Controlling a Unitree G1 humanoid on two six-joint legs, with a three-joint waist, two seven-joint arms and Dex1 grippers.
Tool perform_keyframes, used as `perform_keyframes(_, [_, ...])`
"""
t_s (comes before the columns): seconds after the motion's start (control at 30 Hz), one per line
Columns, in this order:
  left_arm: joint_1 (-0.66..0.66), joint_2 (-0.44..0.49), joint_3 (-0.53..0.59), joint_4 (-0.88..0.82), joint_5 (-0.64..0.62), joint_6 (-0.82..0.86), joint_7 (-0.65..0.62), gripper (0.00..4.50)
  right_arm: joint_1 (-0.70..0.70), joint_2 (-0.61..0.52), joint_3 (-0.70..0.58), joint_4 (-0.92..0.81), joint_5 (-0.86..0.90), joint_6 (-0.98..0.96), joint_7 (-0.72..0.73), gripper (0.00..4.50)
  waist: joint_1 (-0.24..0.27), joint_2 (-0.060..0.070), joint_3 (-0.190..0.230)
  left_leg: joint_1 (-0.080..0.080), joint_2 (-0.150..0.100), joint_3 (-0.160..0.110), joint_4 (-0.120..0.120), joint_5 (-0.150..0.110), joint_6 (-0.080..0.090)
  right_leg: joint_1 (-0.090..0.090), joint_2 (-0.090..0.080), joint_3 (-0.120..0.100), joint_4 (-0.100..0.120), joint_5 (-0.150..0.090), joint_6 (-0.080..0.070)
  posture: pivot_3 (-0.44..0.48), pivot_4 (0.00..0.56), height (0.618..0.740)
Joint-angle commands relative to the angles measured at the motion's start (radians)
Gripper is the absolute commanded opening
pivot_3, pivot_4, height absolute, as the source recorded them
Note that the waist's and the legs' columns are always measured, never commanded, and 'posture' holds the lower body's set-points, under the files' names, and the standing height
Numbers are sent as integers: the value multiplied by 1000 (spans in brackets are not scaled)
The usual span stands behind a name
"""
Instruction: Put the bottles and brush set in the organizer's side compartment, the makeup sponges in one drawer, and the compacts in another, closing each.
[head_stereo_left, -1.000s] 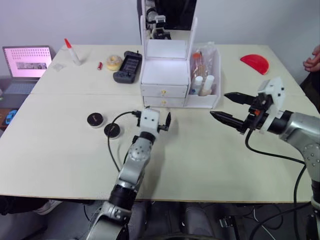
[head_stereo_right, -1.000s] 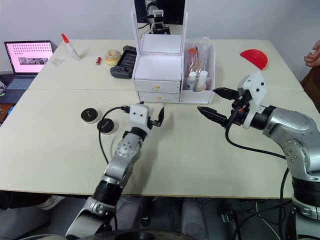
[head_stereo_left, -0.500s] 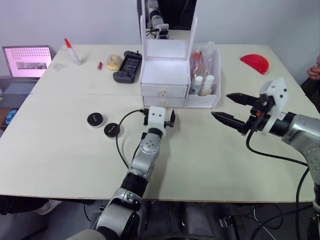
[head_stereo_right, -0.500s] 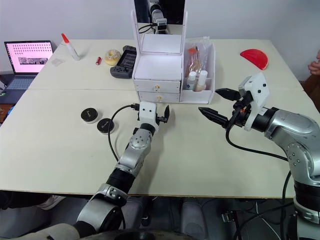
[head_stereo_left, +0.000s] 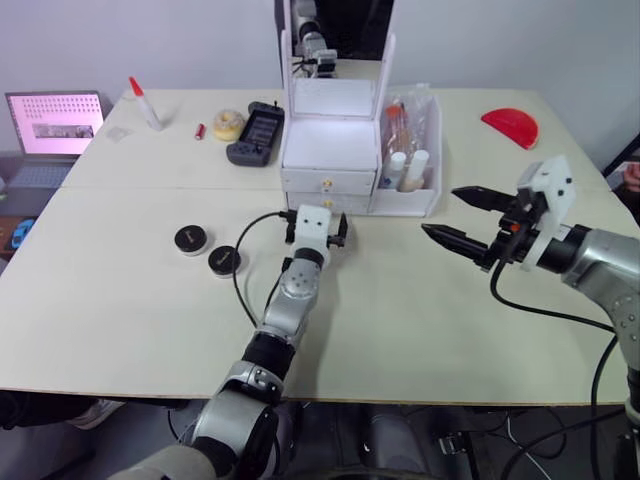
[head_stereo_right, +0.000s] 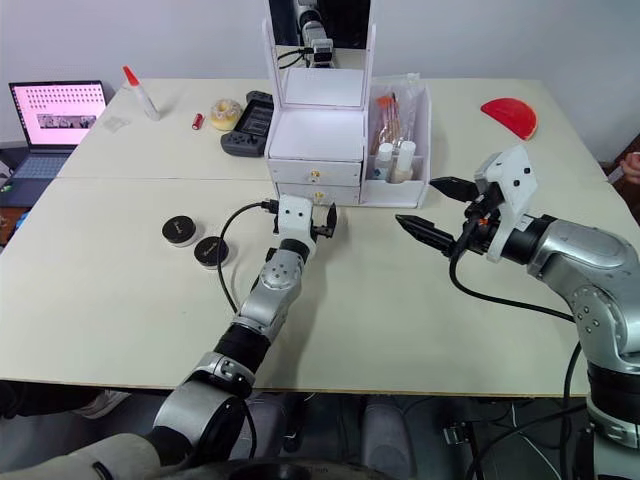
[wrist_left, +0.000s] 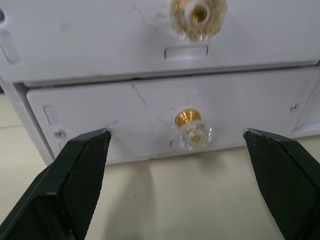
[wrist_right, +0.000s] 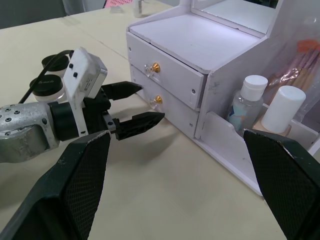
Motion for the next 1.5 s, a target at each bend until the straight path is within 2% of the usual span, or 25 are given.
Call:
perform_keyframes(0.03, [-35, -38, -16, -12, 13, -31, -3, 4458, 2, 4, -24, -39, 18, -4, -6, 4500, 0, 0, 0, 0, 0, 0, 0, 0, 0, 0, 0, 0, 0, 0, 0, 0, 150, 738])
perform_keyframes(0.17, [-38, -43, -17, -6, 10, -33, -5, 4458, 6, 3, -26, -44, 20, -2, -9, 4500, 0, 0, 0, 0, 0, 0, 0, 0, 0, 0, 0, 0, 0, 0, 0, 0, 150, 738])
perform_keyframes(0.2, [-41, -44, -17, -4, 8, -34, -6, 4217, 7, 3, -27, -45, 21, -1, -10, 4500, 0, 0, 0, 0, 0, 0, 0, 0, 0, 0, 0, 0, 0, 0, 0, 0, 150, 738])
perform_keyframes(0.27, [-46, -47, -18, 0, 8, -36, -7, 3621, 9, 2, -29, -47, 22, 1, -11, 4500, 0, 0, 0, 0, 0, 0, 0, 0, 0, 0, 0, 0, 0, 0, 0, 0, 150, 738])
perform_keyframes(0.47, [-44, -51, -24, -1, 5, -37, -19, 478, 9, 1, -31, -49, 27, 4, -13, 4500, 0, 0, 0, 0, 0, 0, 0, 0, 0, 0, 0, 0, 0, 0, 0, 0, 150, 738])
perform_keyframes(0.5, [-42, -52, -25, -5, 4, -35, -21, 304, 9, 1, -31, -49, 28, 4, -14, 4500, 0, 0, 0, 0, 0, 0, 0, 0, 0, 0, 0, 0, 0, 0, 0, 0, 150, 738])
perform_keyframes(0.83, [27, -33, -69, -98, 12, -7, -80, 308, -18, -10, -37, -29, 34, -6, -13, 4500, 0, 0, 0, 0, 0, 0, 0, 0, 0, 0, 0, 0, 0, 0, 0, 0, 150, 738])
perform_keyframes(1.2, [347, 90, -208, -577, 37, 197, -260, 308, -86, -40, -62, 32, 42, -20, 37, 4500, 0, 0, 0, 0, 0, -2, -1, 0, 0, 0, 0, 0, 0, 0, 0, 0, 150, 738])
perform_keyframes(1.5, [446, 174, -182, -820, 20, 362, -314, 308, -103, -32, -46, 56, 32, -45, 58, 4500, 0, 1, 0, 0, 0, -2, -1, 0, 0, 0, 0, 0, 0, 0, 0, 0, 150, 738])
